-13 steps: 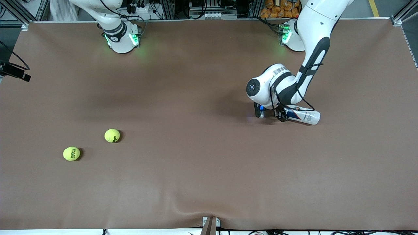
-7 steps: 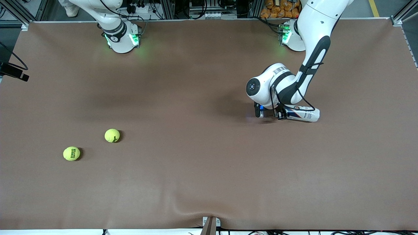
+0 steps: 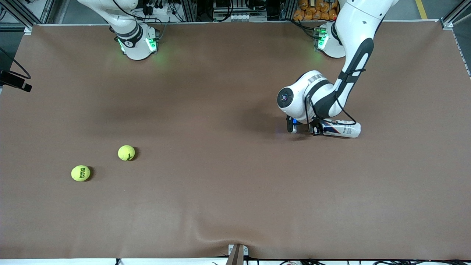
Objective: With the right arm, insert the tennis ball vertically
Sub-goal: 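Grasp the tube with the left gripper and tip it upright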
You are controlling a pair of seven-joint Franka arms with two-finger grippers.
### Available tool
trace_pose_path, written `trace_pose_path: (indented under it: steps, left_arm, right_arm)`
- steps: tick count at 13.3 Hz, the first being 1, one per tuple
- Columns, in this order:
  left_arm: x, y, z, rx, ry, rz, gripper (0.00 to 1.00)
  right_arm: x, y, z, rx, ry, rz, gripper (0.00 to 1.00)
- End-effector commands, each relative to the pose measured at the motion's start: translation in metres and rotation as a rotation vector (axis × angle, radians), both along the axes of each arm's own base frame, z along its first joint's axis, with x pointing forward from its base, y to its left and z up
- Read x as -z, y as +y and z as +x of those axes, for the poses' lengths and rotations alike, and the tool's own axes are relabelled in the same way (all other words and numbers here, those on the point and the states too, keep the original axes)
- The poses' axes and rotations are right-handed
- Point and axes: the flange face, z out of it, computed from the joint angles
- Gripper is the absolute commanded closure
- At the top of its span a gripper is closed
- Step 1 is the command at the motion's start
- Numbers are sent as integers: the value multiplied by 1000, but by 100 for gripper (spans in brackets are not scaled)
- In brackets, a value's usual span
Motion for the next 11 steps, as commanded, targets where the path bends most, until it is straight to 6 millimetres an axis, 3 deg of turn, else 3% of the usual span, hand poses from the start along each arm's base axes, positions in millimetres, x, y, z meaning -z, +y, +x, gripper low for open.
trace_pose_path:
  steps: [1,4,11]
  left_arm:
    - [-30,-4,5,31,-14,24,39]
    - [-50,-7,16,16,-41,-2,40]
    - [-116,-38,53,-150,-117,-204,41]
  right_arm:
    - [-4,-3,8,-12,-5,-5,0]
    - [-5,3,11,-23,-9,-3,0]
    - [-10,14,21,-42,-25,-7,0]
